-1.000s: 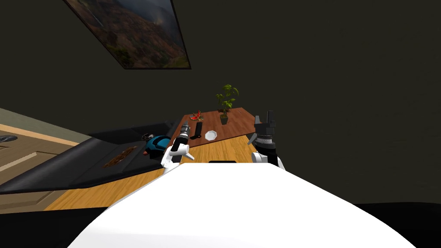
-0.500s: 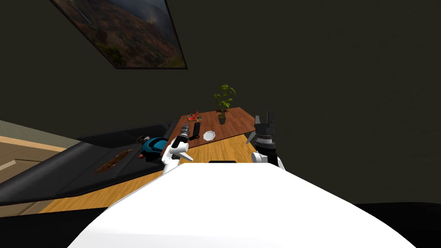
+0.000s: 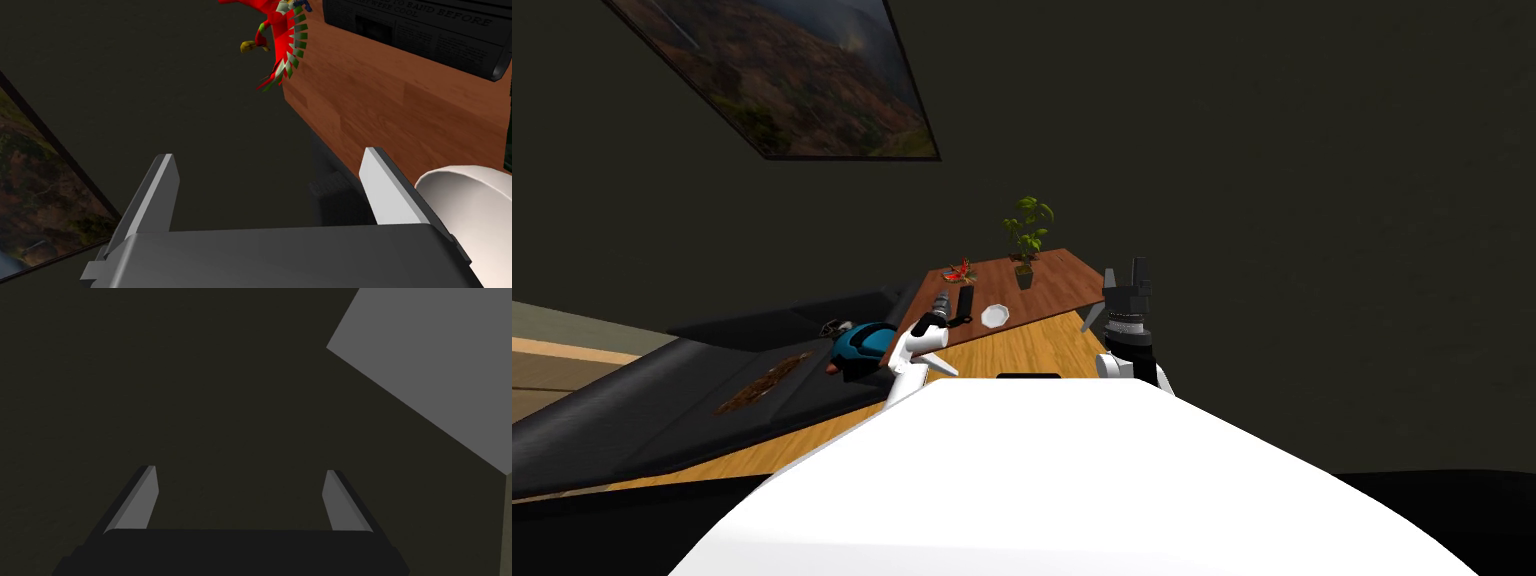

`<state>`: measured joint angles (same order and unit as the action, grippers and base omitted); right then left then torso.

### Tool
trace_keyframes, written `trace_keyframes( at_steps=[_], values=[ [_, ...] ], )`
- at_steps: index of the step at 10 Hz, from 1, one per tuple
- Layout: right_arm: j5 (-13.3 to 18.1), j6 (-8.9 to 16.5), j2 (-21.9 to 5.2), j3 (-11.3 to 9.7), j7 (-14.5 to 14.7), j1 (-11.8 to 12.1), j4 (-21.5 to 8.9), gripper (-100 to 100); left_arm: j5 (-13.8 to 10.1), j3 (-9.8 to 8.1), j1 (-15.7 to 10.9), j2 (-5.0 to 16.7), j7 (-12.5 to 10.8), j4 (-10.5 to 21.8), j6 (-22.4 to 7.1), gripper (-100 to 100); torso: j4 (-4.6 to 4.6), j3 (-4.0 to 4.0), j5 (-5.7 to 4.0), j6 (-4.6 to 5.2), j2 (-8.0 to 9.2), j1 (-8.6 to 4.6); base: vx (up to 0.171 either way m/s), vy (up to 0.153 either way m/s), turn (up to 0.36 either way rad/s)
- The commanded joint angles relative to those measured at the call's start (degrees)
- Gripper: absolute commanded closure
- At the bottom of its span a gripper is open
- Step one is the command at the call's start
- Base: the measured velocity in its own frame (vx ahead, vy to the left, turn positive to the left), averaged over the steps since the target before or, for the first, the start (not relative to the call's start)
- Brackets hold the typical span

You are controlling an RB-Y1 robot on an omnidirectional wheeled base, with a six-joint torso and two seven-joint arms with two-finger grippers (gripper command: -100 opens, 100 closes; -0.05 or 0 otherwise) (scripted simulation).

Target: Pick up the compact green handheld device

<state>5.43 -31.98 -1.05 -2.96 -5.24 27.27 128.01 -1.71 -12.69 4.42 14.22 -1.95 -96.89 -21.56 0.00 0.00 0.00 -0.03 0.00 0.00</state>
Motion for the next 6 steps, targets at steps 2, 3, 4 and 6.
trace_keyframes(
  at_steps=[2, 3, 4, 6],
  values=[
    [0.0, 0.0, 0.0, 0.0, 0.0, 0.0, 0.0, 0, -0.9, -0.97, -2.3, 1.3, -0.2, 3.7, -4.0, -100, 0.00, 0.00, 0.00, -0.01, 0.00, 0.02, 0.000, -0.003, -0.038],
    [0.0, 0.0, 0.0, 0.0, 0.0, 0.0, 0.0, 0, -0.9, -0.97, -2.3, 1.3, -0.2, 3.9, -5.6, -100, 0.00, 0.00, 0.00, 0.02, -0.01, 0.01, 0.001, -0.003, -0.065],
    [0.0, 0.0, 0.0, 0.0, 0.0, 0.0, 0.0, 0, -1.4, -1.80, -4.2, 2.1, -0.3, 6.3, -7.3, -100, 0.00, 0.00, 0.00, 0.00, 0.00, 0.01, 0.001, -0.003, -0.098],
    [0.0, 0.0, 0.0, 0.0, 0.0, 0.0, 0.0, 0, -1.9, -2.63, -6.2, 2.8, -0.3, 9.2, -10.8, -100, 0.00, -0.01, 0.01, -0.02, -0.01, 0.03, 0.004, -0.001, -0.070]
  ],
)
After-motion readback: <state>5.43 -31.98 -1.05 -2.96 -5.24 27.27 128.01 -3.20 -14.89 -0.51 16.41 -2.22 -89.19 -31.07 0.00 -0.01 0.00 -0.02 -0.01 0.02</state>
